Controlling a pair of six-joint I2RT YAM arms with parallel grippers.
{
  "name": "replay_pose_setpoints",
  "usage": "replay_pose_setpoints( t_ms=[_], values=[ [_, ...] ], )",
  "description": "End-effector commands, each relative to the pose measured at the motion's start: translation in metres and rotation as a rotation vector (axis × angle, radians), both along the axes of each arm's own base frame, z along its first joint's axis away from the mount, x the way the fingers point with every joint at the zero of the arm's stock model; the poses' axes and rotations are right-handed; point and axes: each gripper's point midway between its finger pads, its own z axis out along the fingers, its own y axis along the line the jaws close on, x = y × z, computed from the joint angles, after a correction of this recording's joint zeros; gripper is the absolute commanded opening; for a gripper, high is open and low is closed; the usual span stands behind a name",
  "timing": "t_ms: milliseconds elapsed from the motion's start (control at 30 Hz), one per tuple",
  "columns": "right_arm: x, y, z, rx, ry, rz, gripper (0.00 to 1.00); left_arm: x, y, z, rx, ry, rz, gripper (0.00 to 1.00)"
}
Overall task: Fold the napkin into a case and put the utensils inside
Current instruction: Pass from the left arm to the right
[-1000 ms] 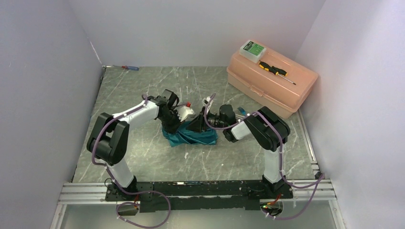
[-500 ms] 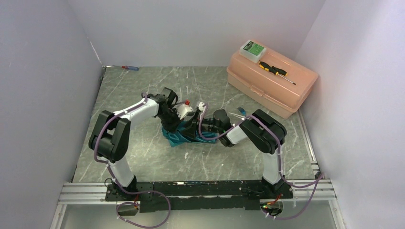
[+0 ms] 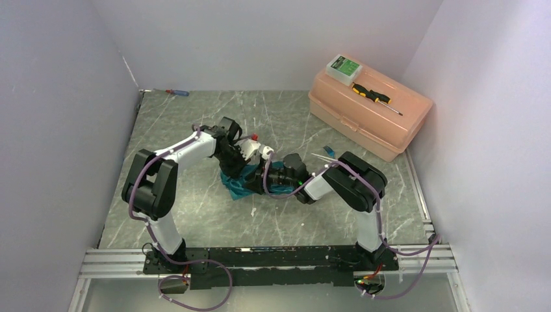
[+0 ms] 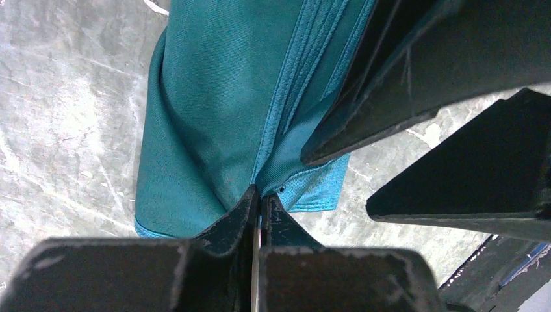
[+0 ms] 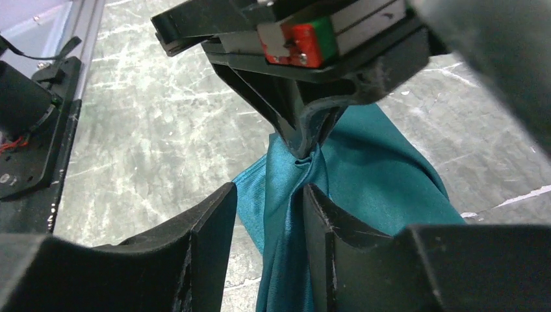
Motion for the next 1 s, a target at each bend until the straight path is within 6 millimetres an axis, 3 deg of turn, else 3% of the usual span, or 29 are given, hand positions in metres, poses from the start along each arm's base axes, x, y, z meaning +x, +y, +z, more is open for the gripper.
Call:
replay_pose_setpoints(
  t_ms=[0, 200, 267, 367, 467, 567, 700, 967],
  values=[
    [0.012, 0.008, 0.007, -0.008, -0.094, -0.029, 0.43, 0.007, -0.010, 0.011, -0.041, -0.014, -0.007, 0.05],
    [0.023, 0.010, -0.001, -0.050, -0.113, -0.092, 0.22, 0.005, -0.010, 0.012, -0.043, -0.010, 0.000, 0.08],
    [0.024, 0.010, -0.002, -0.055, -0.117, -0.107, 0.19, 0.007, -0.011, 0.014, -0.045, -0.015, 0.005, 0.09],
    [0.020, 0.012, -0.004, -0.057, -0.122, -0.092, 0.23, 0.008, -0.010, 0.016, -0.040, -0.025, 0.012, 0.09],
    [0.016, 0.014, -0.002, -0.043, -0.111, -0.068, 0.41, 0.010, -0.009, 0.014, -0.033, -0.027, 0.017, 0.10],
    [0.010, 0.014, 0.000, -0.027, -0.100, -0.046, 0.44, 0.012, -0.008, 0.013, -0.028, -0.030, 0.022, 0.11],
    [0.008, 0.017, -0.005, -0.050, -0.110, -0.044, 0.40, 0.012, -0.009, 0.013, -0.034, -0.025, 0.024, 0.12],
    [0.004, 0.022, -0.019, -0.088, -0.103, -0.040, 0.20, 0.014, -0.011, 0.024, -0.042, -0.033, 0.026, 0.19]
  ],
)
